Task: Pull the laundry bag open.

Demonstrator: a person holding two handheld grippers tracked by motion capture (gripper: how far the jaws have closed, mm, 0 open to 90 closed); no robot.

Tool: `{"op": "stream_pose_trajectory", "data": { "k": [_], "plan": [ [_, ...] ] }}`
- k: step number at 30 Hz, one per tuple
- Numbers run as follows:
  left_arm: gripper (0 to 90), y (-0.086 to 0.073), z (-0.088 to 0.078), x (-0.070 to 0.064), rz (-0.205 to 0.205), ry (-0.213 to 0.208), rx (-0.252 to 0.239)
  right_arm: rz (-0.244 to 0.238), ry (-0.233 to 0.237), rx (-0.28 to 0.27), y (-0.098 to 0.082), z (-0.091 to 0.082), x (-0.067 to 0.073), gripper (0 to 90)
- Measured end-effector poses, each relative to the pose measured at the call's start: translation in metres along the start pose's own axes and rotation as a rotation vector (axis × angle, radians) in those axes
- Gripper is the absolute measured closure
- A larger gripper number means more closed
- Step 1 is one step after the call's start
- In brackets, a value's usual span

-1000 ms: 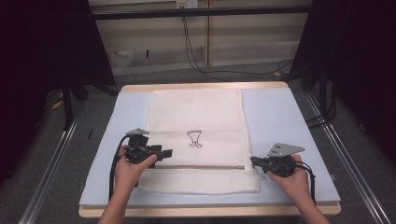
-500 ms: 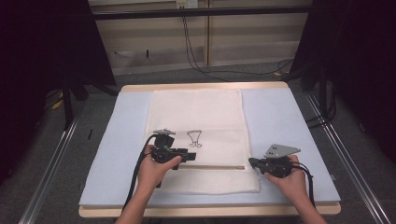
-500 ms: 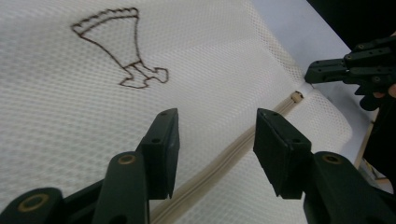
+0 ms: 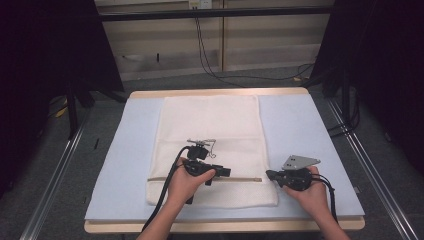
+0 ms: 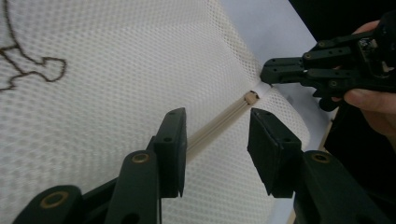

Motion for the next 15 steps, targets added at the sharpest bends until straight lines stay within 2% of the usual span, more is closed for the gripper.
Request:
{"op": "stream_pose_trajectory", "data": {
  "k": [2,3,5,9,10,12,14,15],
  "plan": [
    [58.1,0.000,0.004,-0.002,0.004,-0.008,0.010,0.007,-0.003,0.004,-0.001,0.001,0.000,90.0],
    [58.3,0.000,0.006,-0.004,-0.012,-0.009,0.009,0.007,-0.002,0.005,-0.001,0.001,0.000,90.0],
    [58.7,0.000,0.011,-0.005,-0.019,0.001,0.032,0.009,0.001,0.005,-0.001,0.002,0.001,90.0],
    [58.8,0.001,0.018,-0.008,-0.004,-0.009,0.044,0.023,0.003,0.009,-0.002,0.002,0.000,90.0],
    [59.1,0.002,0.021,-0.010,-0.025,-0.019,0.033,0.031,0.004,0.011,-0.002,0.002,0.000,90.0],
    [59.5,0.003,0.024,-0.011,-0.021,-0.020,0.043,0.031,0.003,0.012,-0.003,0.003,0.001,90.0],
    [59.0,0.005,0.029,-0.015,-0.056,-0.047,0.026,0.026,0.005,0.013,-0.003,0.003,0.001,90.0],
    [59.0,0.005,0.029,-0.014,-0.054,-0.054,0.040,0.030,0.007,0.013,-0.003,0.003,0.000,90.0]
  ]
}}
Point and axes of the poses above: each handheld gripper's, and its own axes: z roughly forward along the jaws, y roughly out of its top, x roughly to its left, the point moved 5 cm from there along z, roughly forward along the jaws, and after that the axes turned 4 degrees about -y, right-handed, at the moved point
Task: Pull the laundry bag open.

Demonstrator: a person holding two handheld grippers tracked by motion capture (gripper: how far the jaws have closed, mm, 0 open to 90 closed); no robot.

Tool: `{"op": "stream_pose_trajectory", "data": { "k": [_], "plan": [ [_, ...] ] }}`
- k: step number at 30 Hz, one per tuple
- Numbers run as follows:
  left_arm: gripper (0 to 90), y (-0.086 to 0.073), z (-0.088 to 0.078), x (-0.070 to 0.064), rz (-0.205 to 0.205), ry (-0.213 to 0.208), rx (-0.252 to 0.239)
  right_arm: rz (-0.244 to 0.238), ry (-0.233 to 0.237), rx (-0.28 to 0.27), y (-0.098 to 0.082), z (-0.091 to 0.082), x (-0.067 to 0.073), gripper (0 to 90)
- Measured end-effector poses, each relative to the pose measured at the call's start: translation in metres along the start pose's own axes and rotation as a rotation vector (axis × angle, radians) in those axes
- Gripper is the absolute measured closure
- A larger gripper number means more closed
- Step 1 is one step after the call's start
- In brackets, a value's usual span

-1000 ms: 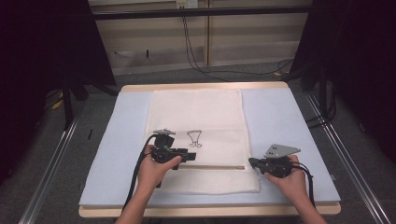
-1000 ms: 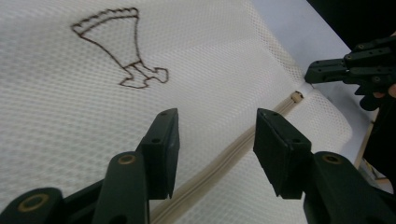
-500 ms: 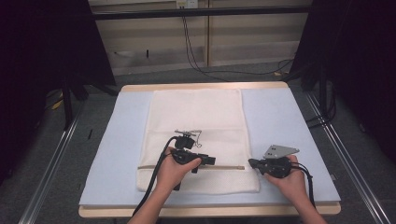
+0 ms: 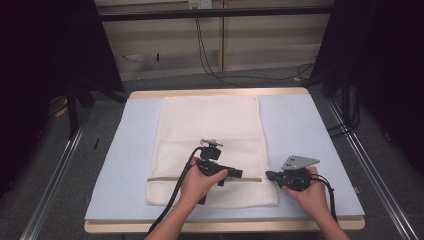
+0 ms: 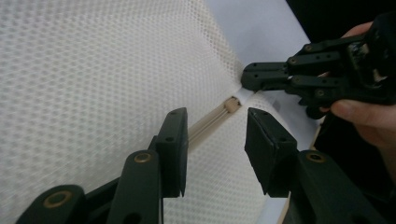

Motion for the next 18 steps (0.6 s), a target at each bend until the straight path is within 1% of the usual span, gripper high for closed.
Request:
{"op": "stream_pose_trajectory", "data": {
  "k": [1,2,3,4,5,6,7,9,11,12,13,14,16,18],
  "plan": [
    [59.1,0.001,0.003,-0.002,-0.023,-0.018,-0.011,0.003,-0.002,0.001,0.000,0.000,0.000,90.0],
    [59.4,0.002,0.004,-0.003,-0.029,-0.016,-0.017,-0.005,-0.006,0.001,0.000,0.000,0.000,90.0],
    [59.8,0.002,0.005,-0.002,-0.023,-0.005,-0.009,-0.007,-0.011,0.004,0.000,0.000,0.001,90.0],
    [60.5,0.002,0.006,-0.002,-0.015,-0.012,0.004,-0.011,-0.011,0.002,0.000,0.000,0.001,90.0],
    [60.5,0.002,0.008,-0.003,-0.014,-0.003,0.009,-0.015,-0.011,0.002,0.000,0.000,0.001,90.0],
    [60.9,0.002,0.010,-0.004,-0.022,-0.012,0.011,-0.016,-0.012,0.003,0.000,0.000,0.001,90.0],
    [61.6,0.002,0.012,-0.003,-0.018,-0.005,0.020,-0.015,-0.012,0.003,0.000,0.000,0.001,90.0],
    [62.6,0.002,0.015,-0.004,-0.024,-0.002,0.025,-0.015,-0.011,0.002,0.000,0.000,0.001,90.0],
    [63.0,0.002,0.018,-0.004,-0.034,-0.008,0.029,-0.017,-0.013,0.003,0.000,0.000,0.001,90.0],
    [63.4,0.002,0.019,-0.003,-0.031,-0.001,0.034,-0.016,-0.012,0.004,0.000,0.000,0.001,90.0],
    [63.5,0.002,0.019,-0.003,-0.026,-0.005,0.041,-0.015,-0.012,0.003,0.000,0.000,0.001,90.0],
    [63.4,0.002,0.021,-0.004,-0.036,0.001,0.040,-0.017,-0.014,0.003,0.000,0.000,0.001,90.0],
    [63.4,0.003,0.023,-0.004,-0.031,0.001,0.043,-0.017,-0.014,0.004,0.000,0.000,0.001,90.0],
    [63.8,0.003,0.026,-0.004,-0.038,0.001,0.046,-0.015,-0.016,0.004,0.000,0.000,0.001,90.0]
  ]
}}
Point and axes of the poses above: each handheld gripper's, and its own axes: z roughly forward along the jaws, y roughly out of its top, x roughly to its left, the point moved 5 cm from there along z, roughly forward along the jaws, and after that the axes turned 4 degrees about -y, right-handed, at the moved point
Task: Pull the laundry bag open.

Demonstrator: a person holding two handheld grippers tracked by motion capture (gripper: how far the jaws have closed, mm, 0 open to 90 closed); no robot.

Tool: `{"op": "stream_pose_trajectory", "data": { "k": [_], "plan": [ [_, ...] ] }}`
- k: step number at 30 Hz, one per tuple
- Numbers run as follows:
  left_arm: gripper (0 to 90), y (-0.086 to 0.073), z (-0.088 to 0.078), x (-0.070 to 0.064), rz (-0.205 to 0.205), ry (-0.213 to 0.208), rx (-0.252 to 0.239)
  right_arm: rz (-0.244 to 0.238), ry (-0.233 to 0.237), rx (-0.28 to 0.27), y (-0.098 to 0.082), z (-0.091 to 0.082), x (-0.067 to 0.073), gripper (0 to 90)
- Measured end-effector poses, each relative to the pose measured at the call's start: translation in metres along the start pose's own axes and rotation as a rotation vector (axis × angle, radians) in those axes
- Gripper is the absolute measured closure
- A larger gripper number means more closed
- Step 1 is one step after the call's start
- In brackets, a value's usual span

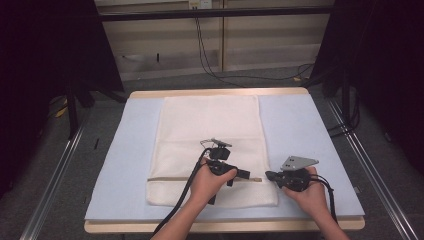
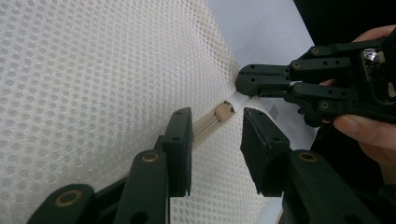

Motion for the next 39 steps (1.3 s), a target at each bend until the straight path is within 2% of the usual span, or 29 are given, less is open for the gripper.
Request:
{"op": "stream_pose_trajectory", "data": {
  "k": [4,7,12,13,14,16,17,19,20,22,25,30,31,32,33,36,37,39],
  "plan": [
    [65.3,-0.001,0.006,-0.002,-0.009,0.004,0.015,0.002,0.001,0.002,0.000,0.000,0.000,90.0],
    [65.3,-0.001,0.010,-0.004,-0.020,-0.017,0.022,-0.001,0.001,-0.001,0.000,0.000,0.000,90.0],
    [65.3,-0.001,0.018,-0.003,-0.003,0.010,0.048,-0.001,-0.003,0.002,0.000,0.000,0.000,90.0],
    [65.4,-0.001,0.020,-0.004,-0.027,-0.002,0.039,0.000,-0.003,0.003,0.000,0.000,0.000,90.0],
    [65.0,0.000,0.021,-0.004,-0.022,0.010,0.041,-0.001,-0.003,0.002,0.000,0.000,0.000,90.0],
    [64.8,-0.001,0.022,-0.004,-0.022,-0.003,0.045,-0.001,-0.003,0.002,0.000,0.000,0.001,90.0],
    [65.0,0.000,0.023,-0.004,-0.017,0.008,0.047,-0.002,-0.003,0.002,0.000,0.000,0.000,90.0],
    [65.2,0.000,0.026,-0.005,-0.039,0.006,0.034,0.000,0.000,0.001,0.000,0.000,0.000,90.0],
    [65.2,0.000,0.027,-0.005,-0.033,0.001,0.036,0.000,-0.002,0.003,0.000,0.000,0.000,90.0],
    [67.0,-0.001,0.029,-0.004,-0.021,0.012,0.049,-0.002,-0.002,0.002,0.000,0.000,0.001,90.0],
    [69.9,0.000,0.034,-0.006,-0.040,0.005,0.035,-0.007,-0.004,-0.002,0.000,0.000,0.001,90.0],
    [74.4,0.001,0.041,-0.006,-0.046,-0.007,0.029,-0.009,-0.005,0.000,0.000,0.000,0.001,90.0],
    [75.8,0.001,0.043,-0.008,-0.065,-0.031,0.027,-0.009,-0.005,0.000,0.000,0.000,0.001,90.0],
    [77.1,0.002,0.043,-0.006,-0.061,-0.017,0.027,-0.010,-0.009,0.002,0.000,0.000,0.001,90.0],
    [77.3,0.001,0.044,-0.007,-0.079,-0.035,0.024,-0.011,-0.008,0.001,0.000,0.000,0.001,90.0],
    [78.7,0.001,0.046,-0.007,-0.072,-0.021,0.019,-0.009,-0.005,0.000,0.000,0.000,0.001,90.0],
    [80.3,0.001,0.048,-0.008,-0.079,-0.033,0.016,-0.011,-0.006,0.000,0.000,0.000,0.001,90.0],
    [82.3,0.001,0.048,-0.007,-0.076,-0.015,0.019,-0.011,-0.008,0.002,0.000,0.000,0.001,90.0]
  ]
}}
Point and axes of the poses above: each handheld gripper's, and its own axes: z roughly forward along the jaws, y roughly out of its top, x roughly to its left, the point moved 5 cm from there along z, roughly forward along the jaws, and after that the axes turned 4 degrees about -y, right-handed, at the moved point
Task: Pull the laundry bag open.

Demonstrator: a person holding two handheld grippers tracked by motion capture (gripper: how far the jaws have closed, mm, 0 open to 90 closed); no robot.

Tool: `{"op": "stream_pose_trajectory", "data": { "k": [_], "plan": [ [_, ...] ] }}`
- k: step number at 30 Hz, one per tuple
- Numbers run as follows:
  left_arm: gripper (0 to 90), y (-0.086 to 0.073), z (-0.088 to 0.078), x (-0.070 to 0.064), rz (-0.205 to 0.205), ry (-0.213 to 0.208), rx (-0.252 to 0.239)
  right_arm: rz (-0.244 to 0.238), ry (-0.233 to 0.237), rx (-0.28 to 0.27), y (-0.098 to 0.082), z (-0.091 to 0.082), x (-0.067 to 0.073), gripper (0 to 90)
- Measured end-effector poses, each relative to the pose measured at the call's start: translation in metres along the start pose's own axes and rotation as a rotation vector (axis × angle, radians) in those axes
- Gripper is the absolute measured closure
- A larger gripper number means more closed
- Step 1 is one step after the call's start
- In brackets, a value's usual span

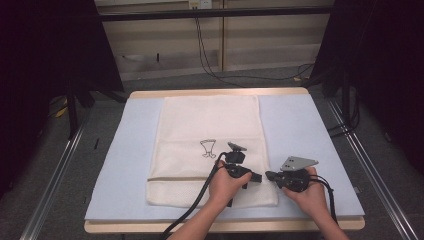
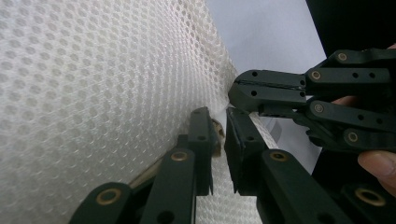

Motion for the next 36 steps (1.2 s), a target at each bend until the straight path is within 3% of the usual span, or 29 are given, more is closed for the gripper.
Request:
{"op": "stream_pose_trajectory", "data": {
  "k": [5,8,10,12,15,26,36],
  "plan": [
    [86.5,0.000,0.002,-0.001,-0.046,-0.007,-0.007,-0.001,0.002,-0.002,0.000,0.000,0.000,90.0],
    [87.1,0.000,0.001,0.000,-0.047,0.008,-0.007,-0.003,0.005,-0.001,0.000,0.000,0.000,90.0],
    [87.2,0.000,-0.001,0.000,-0.078,0.004,-0.003,0.011,0.001,0.005,0.000,0.000,0.000,90.0],
    [87.3,0.000,-0.003,0.002,-0.092,-0.013,0.008,-0.004,-0.001,0.009,0.000,0.000,0.000,90.0],
    [87.4,0.001,-0.006,0.002,-0.111,-0.004,0.007,-0.023,-0.006,0.011,0.000,0.000,0.001,90.0],
    [87.4,0.000,-0.016,0.007,-0.088,0.011,0.018,-0.062,-0.010,0.015,0.001,0.000,0.002,90.0],
    [87.4,-0.001,-0.023,0.010,-0.103,0.014,0.021,-0.067,-0.013,0.021,0.001,0.000,0.002,90.0]
  ]
}}
Point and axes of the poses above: each handheld gripper's, and its own axes: z roughly forward along the jaws, y roughly out of its top, x roughly to its left, the point moved 5 cm from there along z, roughly forward along the jaws, and after that the axes turned 4 degrees about -y, right-handed, at the moved point
